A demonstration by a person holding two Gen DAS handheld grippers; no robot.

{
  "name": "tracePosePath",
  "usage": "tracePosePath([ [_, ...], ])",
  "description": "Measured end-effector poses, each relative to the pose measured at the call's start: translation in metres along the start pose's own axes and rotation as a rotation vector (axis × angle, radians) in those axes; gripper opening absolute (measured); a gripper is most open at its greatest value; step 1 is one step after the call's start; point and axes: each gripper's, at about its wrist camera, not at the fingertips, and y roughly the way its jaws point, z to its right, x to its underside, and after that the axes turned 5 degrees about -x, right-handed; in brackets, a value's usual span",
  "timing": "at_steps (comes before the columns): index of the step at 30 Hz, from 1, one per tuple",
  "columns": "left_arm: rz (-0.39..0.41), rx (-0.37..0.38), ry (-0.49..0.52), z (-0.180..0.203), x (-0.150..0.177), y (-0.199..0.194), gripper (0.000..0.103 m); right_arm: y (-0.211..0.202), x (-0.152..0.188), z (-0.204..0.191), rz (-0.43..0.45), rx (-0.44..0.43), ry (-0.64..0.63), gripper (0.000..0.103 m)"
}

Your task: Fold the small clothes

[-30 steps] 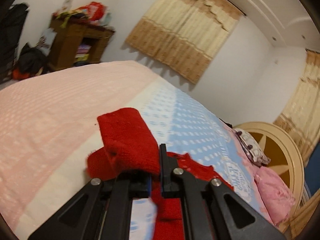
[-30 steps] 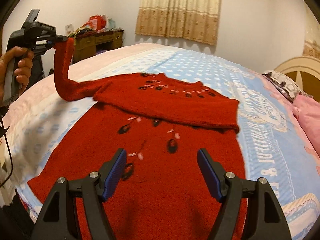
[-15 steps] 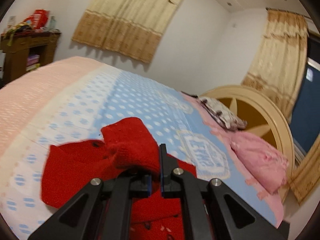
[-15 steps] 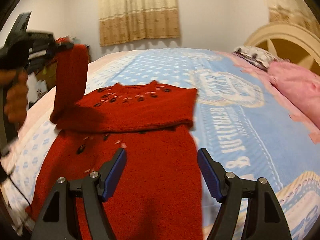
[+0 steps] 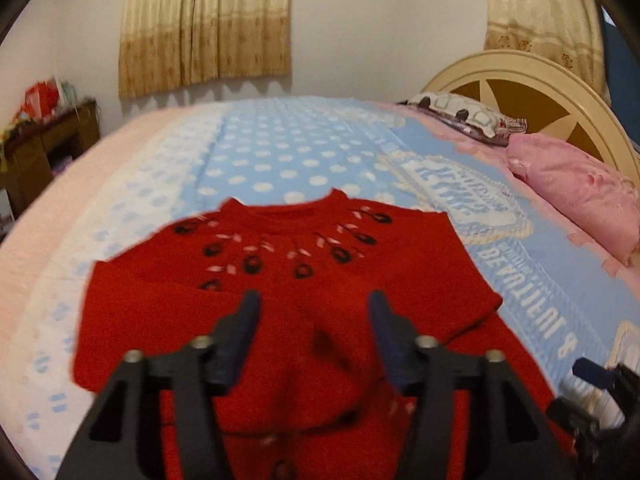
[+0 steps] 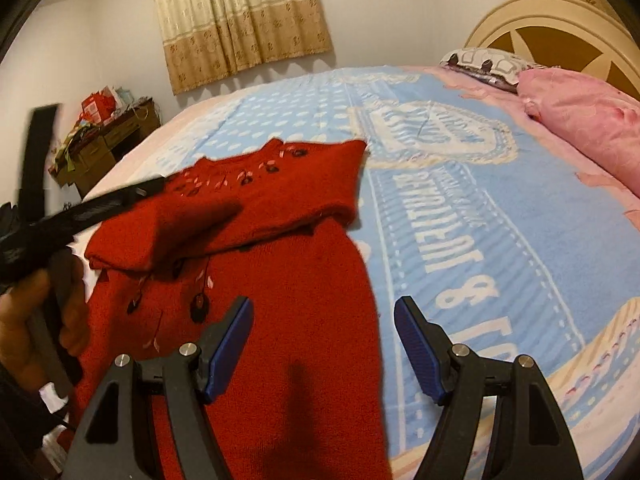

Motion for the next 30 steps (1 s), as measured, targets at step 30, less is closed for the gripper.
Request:
tracePosePath([
  [30, -0.101, -0.214, -0.222, -0.148, 0.082, 0.015, 0.103, 0.104, -0.061, -0.133, -0.211, -0.048, -0.249, 0.073],
])
